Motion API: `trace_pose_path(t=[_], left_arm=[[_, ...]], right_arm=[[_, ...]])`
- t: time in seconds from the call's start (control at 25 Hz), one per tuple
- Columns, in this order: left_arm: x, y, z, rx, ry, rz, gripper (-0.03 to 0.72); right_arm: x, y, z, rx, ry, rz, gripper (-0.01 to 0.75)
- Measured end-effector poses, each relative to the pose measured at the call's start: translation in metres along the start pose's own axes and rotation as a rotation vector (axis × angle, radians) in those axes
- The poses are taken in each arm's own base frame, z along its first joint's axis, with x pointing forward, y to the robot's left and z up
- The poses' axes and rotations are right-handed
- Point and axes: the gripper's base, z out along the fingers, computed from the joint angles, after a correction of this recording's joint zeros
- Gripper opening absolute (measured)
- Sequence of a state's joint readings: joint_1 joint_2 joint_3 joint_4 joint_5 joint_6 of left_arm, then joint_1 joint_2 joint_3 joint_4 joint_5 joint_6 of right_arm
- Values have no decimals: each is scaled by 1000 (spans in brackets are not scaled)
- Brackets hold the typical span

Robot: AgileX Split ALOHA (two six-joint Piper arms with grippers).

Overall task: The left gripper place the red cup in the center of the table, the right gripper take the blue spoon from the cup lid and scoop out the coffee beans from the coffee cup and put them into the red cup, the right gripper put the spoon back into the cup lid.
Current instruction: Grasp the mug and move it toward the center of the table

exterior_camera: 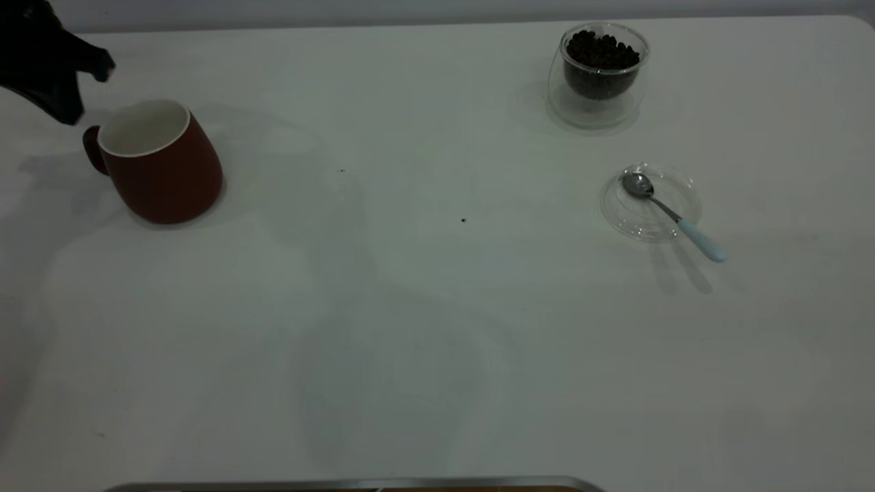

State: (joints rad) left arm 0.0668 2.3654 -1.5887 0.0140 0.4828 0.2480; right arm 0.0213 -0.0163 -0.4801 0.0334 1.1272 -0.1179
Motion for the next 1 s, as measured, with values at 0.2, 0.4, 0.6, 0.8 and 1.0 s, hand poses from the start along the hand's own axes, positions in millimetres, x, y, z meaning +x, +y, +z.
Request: trace_pose_path(t=[0.2, 0.4, 0.6, 0.8, 1.0], left_arm=[[-8, -5, 5, 67, -51, -39, 2], [-6, -15, 14, 169, -57, -39, 2], [-6, -20, 15, 218, -61, -26, 2], [-4, -22, 14, 240, -34, -26, 4], [-3, -22, 14, 247, -23, -22, 5]], right_arm=[[0, 0, 0, 0, 0, 0, 391], [0, 0, 0, 0, 0, 0, 391], [0, 0, 0, 0, 0, 0, 391], [0, 0, 0, 0, 0, 0, 391], [0, 0, 0, 0, 0, 0, 391]])
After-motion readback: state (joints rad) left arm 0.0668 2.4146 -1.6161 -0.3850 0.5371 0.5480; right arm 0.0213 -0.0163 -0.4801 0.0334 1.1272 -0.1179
